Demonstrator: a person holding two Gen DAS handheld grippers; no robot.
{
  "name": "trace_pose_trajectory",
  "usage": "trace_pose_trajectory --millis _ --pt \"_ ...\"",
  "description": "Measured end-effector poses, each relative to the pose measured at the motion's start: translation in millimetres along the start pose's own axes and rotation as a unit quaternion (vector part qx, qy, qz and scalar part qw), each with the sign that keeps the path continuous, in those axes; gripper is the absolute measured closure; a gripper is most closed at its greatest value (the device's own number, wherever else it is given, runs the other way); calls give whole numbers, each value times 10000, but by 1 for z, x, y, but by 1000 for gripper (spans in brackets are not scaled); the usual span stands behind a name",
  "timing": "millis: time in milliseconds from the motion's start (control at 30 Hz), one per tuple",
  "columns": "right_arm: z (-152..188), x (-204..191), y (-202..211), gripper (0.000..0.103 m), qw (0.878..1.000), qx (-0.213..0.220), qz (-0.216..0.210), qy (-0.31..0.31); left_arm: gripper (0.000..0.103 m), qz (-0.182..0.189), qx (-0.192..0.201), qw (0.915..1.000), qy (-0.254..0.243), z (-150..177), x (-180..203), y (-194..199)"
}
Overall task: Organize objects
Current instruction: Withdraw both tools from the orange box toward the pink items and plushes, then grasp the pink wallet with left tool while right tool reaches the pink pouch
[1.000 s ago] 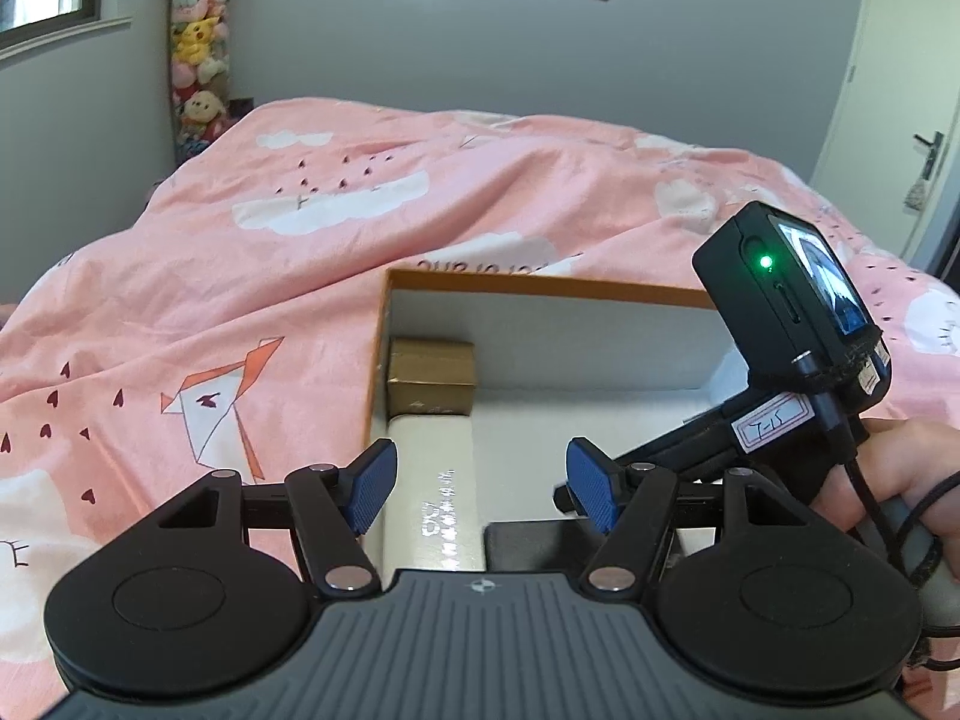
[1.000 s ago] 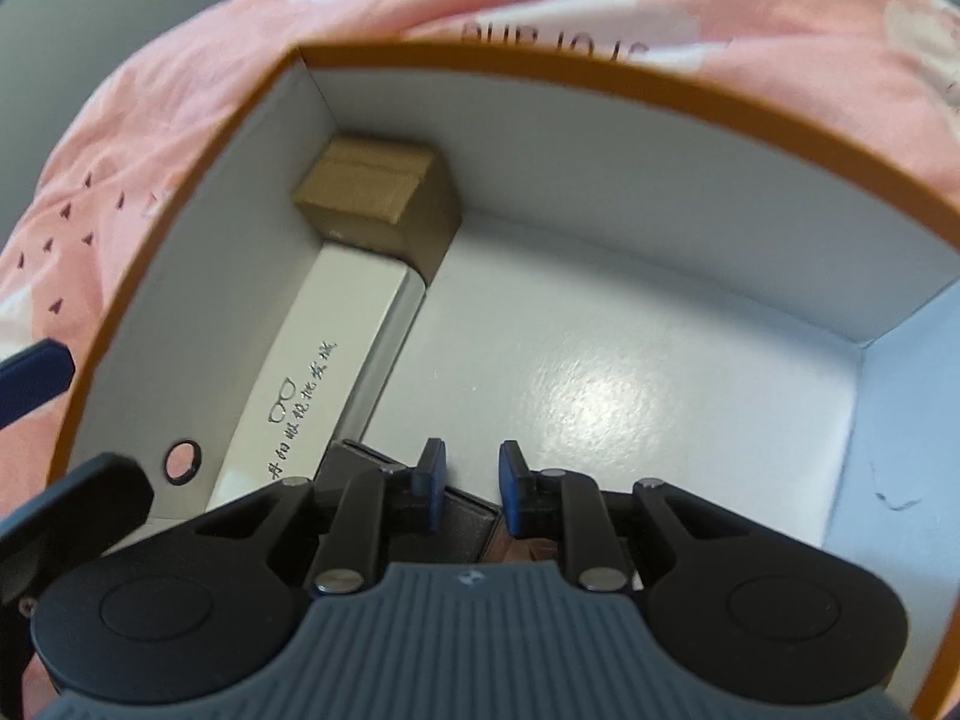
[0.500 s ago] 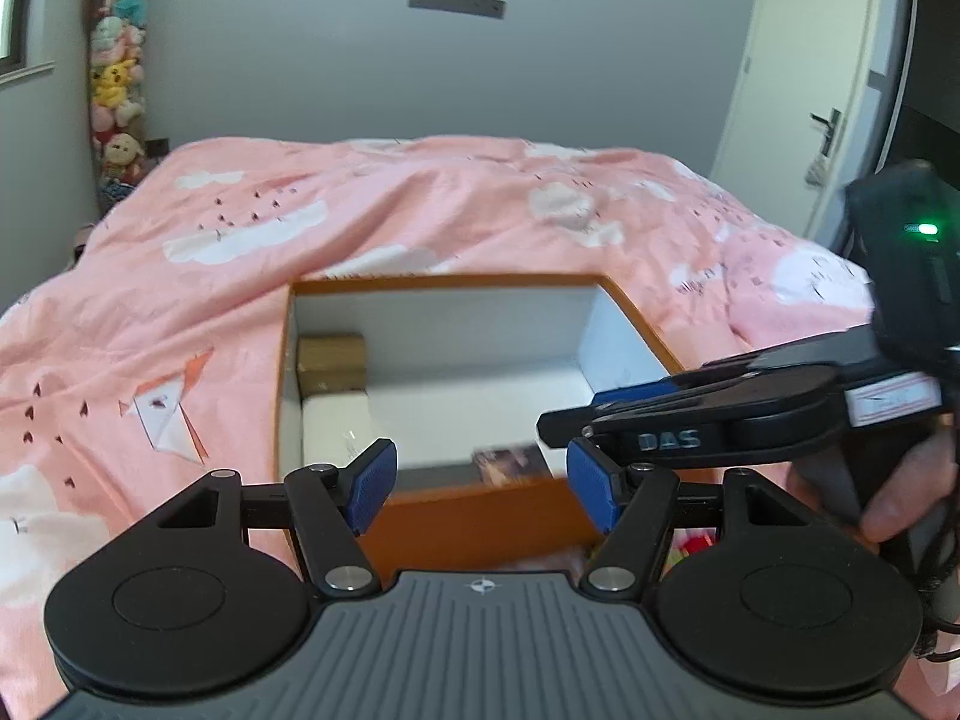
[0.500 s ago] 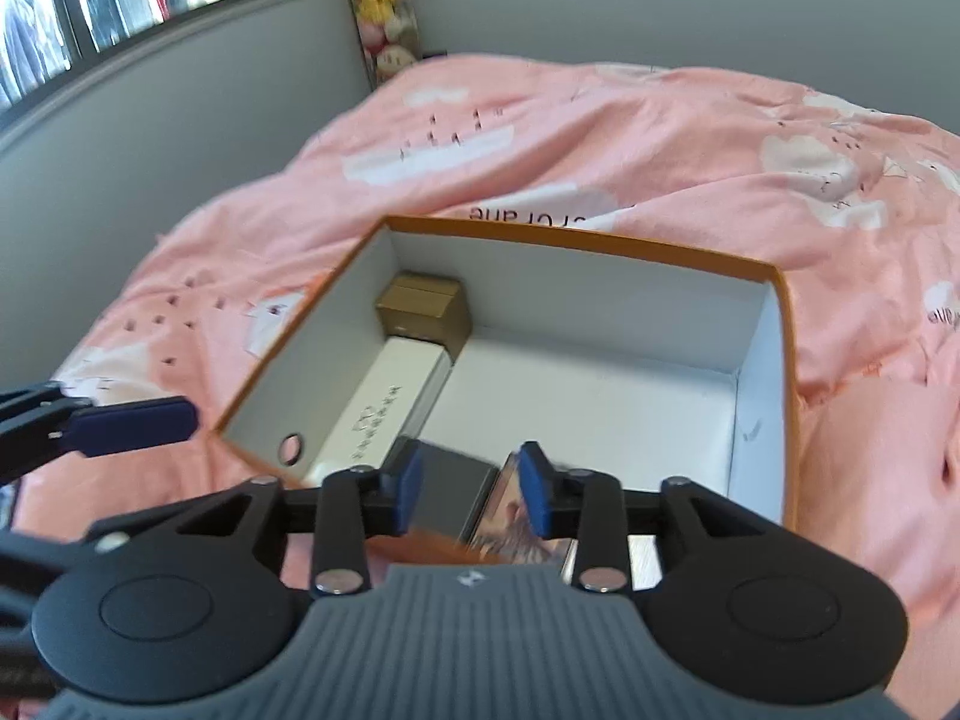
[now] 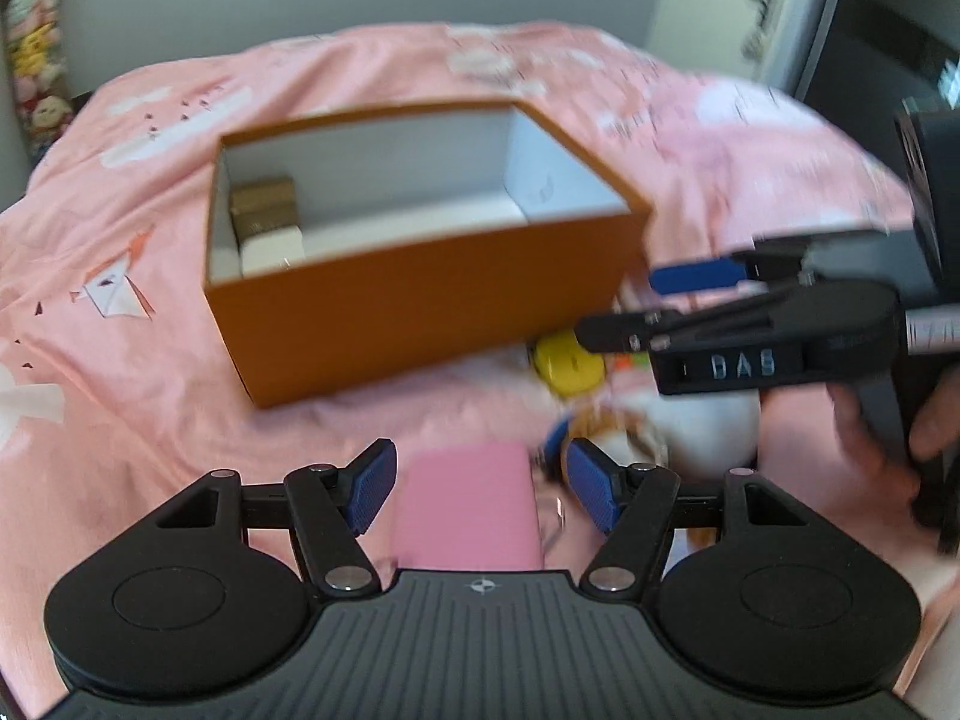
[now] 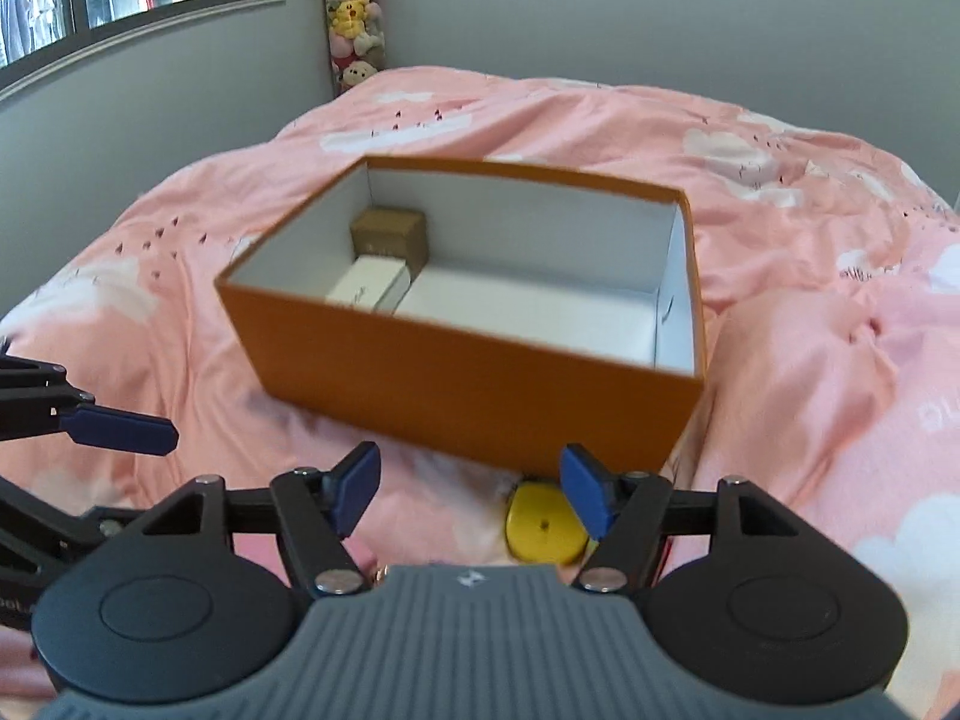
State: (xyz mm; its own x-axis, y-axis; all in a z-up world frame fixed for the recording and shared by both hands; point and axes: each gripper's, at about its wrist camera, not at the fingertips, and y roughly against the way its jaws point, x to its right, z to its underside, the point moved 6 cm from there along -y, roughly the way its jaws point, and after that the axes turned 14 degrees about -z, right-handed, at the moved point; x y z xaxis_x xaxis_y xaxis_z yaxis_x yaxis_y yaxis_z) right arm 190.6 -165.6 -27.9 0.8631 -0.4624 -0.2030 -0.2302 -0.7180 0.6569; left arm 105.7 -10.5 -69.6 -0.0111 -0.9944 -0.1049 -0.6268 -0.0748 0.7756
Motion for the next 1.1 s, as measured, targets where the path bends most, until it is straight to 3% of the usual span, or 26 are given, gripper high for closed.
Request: trace_pose_trajectory --millis 267,433,733,800,967,1100 --pt "27 3 -4 32 9986 -321 65 -407 22 -179 -223 9942 -1038 37 18 -3" --pt "32 8 -1 30 9978 -350 123 -548 17 -114 -346 9917 -1236 46 23 -11" --pt "41 17 -4 30 9954 -488 197 -804 17 -442 -432 9864 -1520 52 37 -36" --pt "41 16 -4 29 9955 -495 191 -788 21 -455 -437 9873 -1456 51 36 -38" --pt "42 13 -7 29 9959 -570 190 -682 52 -583 -351 9855 -1552 51 38 -37" --pt "42 12 -6 29 9960 -588 185 -646 68 -659 -277 9871 -1433 48 34 -28"
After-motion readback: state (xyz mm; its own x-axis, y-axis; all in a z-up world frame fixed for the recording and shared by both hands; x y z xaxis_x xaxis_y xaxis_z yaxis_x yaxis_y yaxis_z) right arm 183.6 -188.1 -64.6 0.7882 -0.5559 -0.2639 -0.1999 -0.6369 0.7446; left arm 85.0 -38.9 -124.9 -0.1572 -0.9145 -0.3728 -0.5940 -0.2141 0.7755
